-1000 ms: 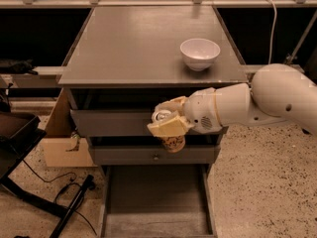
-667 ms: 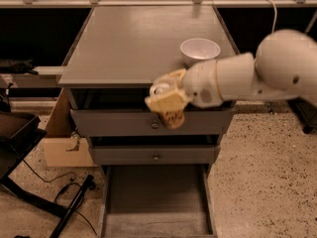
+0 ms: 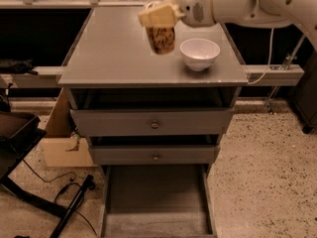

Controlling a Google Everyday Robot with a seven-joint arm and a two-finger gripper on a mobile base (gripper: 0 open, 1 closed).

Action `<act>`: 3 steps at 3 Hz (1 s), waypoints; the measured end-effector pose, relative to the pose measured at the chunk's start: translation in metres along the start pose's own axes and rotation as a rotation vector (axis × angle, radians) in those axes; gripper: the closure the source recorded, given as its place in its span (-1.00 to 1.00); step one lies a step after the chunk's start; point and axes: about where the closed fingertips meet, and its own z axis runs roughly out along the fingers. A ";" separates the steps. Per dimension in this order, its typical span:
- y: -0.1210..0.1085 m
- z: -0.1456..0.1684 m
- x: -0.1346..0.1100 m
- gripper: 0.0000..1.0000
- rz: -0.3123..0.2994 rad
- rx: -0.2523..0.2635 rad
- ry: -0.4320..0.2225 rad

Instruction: Pick orange can from bottom drawer and place on counter

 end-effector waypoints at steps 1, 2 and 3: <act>-0.054 0.026 -0.018 1.00 0.033 0.008 -0.096; -0.108 0.061 -0.005 1.00 0.129 0.002 -0.143; -0.171 0.095 0.015 1.00 0.226 0.044 -0.172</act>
Offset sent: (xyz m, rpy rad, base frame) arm 0.2287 -0.0316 0.0465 0.3659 0.0389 -0.1227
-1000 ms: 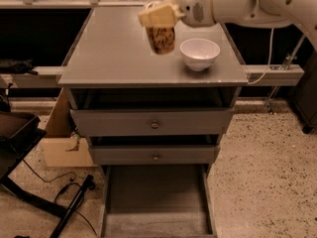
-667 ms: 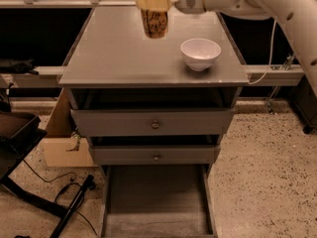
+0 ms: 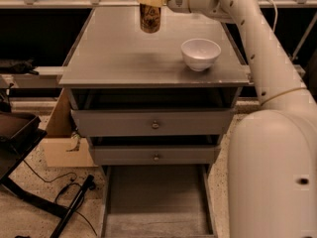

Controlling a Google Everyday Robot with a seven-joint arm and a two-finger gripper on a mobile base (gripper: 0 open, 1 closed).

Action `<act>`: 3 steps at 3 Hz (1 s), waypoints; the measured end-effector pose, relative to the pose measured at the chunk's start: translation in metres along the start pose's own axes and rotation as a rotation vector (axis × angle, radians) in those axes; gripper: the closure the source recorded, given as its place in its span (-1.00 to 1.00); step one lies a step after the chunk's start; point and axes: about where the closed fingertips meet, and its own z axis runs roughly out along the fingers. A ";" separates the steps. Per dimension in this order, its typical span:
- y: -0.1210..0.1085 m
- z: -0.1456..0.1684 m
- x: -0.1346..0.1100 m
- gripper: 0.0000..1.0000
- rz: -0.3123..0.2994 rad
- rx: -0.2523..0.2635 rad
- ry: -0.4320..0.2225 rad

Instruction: Pick orange can from bottom drawer and place on counter

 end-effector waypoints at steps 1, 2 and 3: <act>-0.032 0.010 -0.001 1.00 0.018 0.049 -0.027; -0.054 0.034 0.010 1.00 0.005 0.123 0.012; -0.070 0.060 0.045 1.00 0.025 0.151 0.057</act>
Offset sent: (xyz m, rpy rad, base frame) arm 0.1127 0.0066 -0.0357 -0.1158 0.0113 -0.2233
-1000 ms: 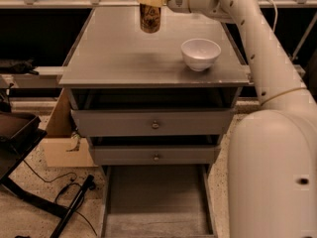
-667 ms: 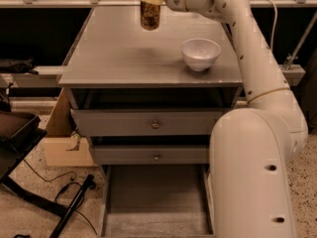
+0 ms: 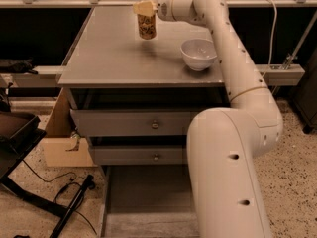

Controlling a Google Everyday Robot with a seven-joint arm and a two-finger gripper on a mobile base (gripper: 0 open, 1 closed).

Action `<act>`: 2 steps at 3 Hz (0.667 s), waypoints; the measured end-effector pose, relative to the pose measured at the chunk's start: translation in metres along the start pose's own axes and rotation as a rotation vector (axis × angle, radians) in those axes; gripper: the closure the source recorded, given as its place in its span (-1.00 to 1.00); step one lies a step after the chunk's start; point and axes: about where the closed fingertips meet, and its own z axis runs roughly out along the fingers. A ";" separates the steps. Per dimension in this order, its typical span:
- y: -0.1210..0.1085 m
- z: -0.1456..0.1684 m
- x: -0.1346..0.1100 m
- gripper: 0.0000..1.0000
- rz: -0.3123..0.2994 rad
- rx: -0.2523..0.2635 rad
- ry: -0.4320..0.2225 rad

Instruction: Pick orange can from bottom drawer and place on counter

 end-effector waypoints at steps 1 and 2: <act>-0.007 0.018 0.023 1.00 0.016 -0.003 -0.014; -0.007 0.021 0.026 0.55 0.016 -0.005 -0.017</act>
Offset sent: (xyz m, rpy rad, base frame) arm 0.0119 0.0086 -0.0277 0.0218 0.0040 -0.0016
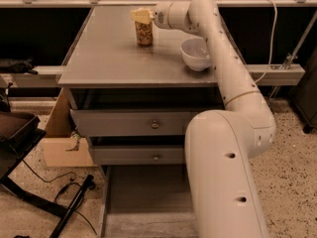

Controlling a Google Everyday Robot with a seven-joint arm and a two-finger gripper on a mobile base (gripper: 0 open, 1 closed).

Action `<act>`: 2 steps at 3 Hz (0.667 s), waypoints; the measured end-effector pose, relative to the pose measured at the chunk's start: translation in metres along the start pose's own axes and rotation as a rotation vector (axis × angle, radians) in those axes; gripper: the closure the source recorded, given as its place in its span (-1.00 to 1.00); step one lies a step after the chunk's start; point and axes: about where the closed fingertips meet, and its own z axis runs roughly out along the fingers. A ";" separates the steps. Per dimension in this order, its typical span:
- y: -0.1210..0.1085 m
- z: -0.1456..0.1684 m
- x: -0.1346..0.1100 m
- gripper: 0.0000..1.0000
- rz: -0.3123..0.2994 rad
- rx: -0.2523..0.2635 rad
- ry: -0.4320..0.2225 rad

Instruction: Pick orange can from bottom drawer and place on counter

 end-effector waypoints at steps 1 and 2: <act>0.000 0.000 0.000 0.08 0.000 0.000 0.000; 0.000 0.000 0.000 -0.38 0.000 0.000 0.000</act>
Offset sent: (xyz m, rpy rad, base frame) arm 0.0000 0.0000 0.0000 0.0000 0.0000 0.0000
